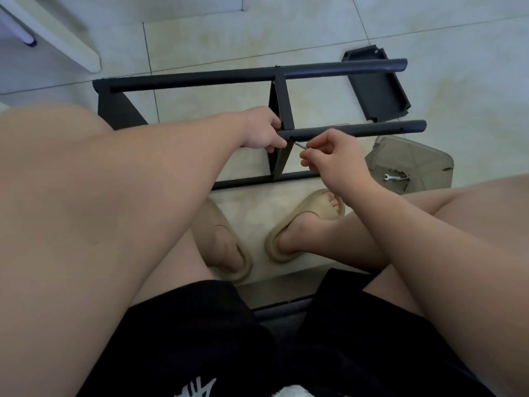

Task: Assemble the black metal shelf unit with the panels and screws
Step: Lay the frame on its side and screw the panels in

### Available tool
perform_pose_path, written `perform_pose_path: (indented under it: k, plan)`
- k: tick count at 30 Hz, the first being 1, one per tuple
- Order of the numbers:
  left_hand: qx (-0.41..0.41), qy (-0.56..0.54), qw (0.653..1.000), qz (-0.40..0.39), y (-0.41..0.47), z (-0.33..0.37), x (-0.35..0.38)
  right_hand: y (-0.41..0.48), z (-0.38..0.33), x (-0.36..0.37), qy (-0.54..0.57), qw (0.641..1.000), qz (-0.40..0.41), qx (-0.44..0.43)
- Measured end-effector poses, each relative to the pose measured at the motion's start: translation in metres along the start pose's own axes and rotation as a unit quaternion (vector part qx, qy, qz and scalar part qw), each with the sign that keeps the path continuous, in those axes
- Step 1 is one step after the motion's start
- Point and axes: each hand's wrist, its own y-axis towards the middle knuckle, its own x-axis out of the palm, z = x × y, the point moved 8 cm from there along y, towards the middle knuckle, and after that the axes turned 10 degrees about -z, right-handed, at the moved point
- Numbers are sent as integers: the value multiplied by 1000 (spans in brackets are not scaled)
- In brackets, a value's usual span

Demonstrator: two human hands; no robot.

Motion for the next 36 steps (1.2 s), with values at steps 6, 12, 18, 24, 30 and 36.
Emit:
perform_pose_path:
  k: [6, 12, 18, 24, 30, 36]
  plan:
    - [-2, -16, 1000, -1, 1, -3, 0, 4, 2, 9, 13, 1000, -3, -5]
    - [-4, -22, 1000, -16, 3, -8, 7, 5, 1, 12, -17, 1000, 10, -16]
    - [-10, -33, 999, -29, 2, -10, 8, 7, -5, 22, -113, 993, 8, -40]
    - [-30, -38, 999, -23, 2, -11, 5, 16, 0, 25, -58, 998, 17, -18]
    - [-24, -66, 996, -58, 4, -9, 5, 14, 23, 34, 233, 971, 29, 47]
    - [-23, -66, 995, -72, 2, -8, 6, 11, 27, 34, 278, 960, 14, 40]
